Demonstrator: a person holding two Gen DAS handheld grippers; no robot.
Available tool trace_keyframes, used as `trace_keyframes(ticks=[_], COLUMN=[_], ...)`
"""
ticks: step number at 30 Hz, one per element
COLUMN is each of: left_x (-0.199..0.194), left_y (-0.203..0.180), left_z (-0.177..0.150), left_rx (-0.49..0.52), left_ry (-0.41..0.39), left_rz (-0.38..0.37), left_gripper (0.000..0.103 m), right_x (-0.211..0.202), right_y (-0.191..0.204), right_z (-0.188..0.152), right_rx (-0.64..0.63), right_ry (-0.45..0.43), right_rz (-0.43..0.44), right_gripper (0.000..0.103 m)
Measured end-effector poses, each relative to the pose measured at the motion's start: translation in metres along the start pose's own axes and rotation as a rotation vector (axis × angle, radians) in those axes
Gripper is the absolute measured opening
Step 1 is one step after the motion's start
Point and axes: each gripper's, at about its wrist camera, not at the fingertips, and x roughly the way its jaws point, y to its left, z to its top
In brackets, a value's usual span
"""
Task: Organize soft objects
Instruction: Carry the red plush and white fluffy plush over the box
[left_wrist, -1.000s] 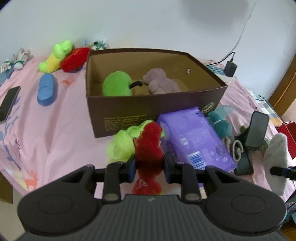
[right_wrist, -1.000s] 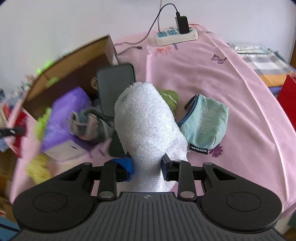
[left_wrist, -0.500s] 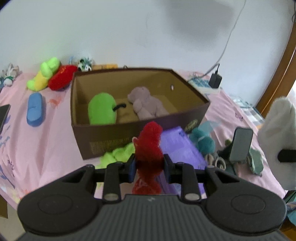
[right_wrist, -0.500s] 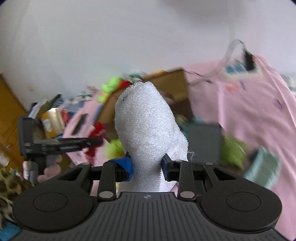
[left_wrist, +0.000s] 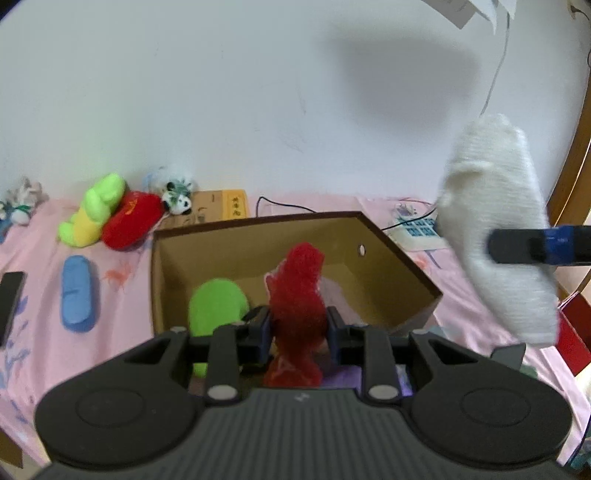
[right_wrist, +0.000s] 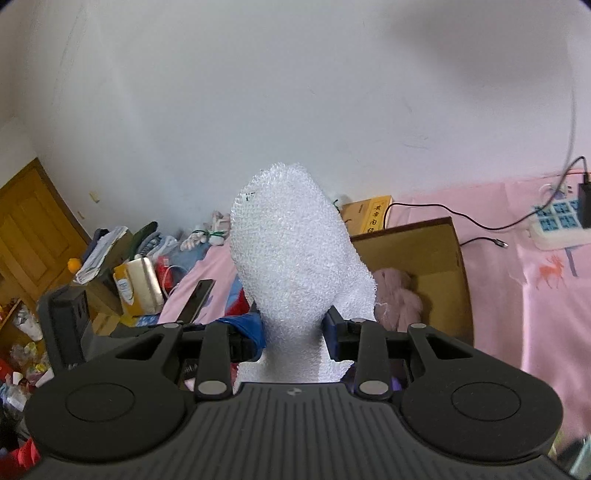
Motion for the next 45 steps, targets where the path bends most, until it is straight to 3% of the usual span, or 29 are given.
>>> trace_keyframes(ticks=[4,14,19,25,31,34,40,43,45], left_x=[0.034,0.102,0.125,0.150,0.134,0.128,0.129,0.129,0.124], left_y=[-0.003,0.001,0.005,0.020,0.037,0.048,0.052,0.050,0.050], left_z=[0.013,0.011,0.004,-0.004,-0.003,-0.002,-0.001,-0.001,0.000], left_rx=[-0.026,-0.046,-0.064,-0.091,-0.109,-0.139,-0.142,-0.127,-0.134], left_ry=[0.045,0.160,0.205,0.287,0.233,0.225,0.212,0.210,0.201], left_rz=[-0.021,0.072,0.121,0.240,0.324,0.307,0.303,0.293,0.277], left_gripper=[0.028,0.028,0.028,0.029,0.032,0.036,0.034,0.034,0.040], right_x=[0.031,0.085,0.108,0.140,0.173,0.188,0.208,0.204,0.195], right_y=[-0.005,-0.032,-0.041,-0.044,-0.046,-0.047,-0.058,-0.051,-0.046], right_z=[0.011,0.008,0.005,0.002,-0.006,-0.010,-0.013,-0.014,-0.011], right_rx=[-0.007,-0.014,-0.014,0.010,0.096,0.152,0.234,0.166,0.123], right_ry=[0.010,0.065,0.148,0.256,0.398,0.448,0.530,0.543,0.532], right_rz=[-0.036,-0.184,-0.165,-0.164,-0.097,-0.057,-0.052,-0.067,-0.058], right_gripper=[0.016,0.016,0.016,0.016,0.017,0.019,0.021,0.022,0.022])
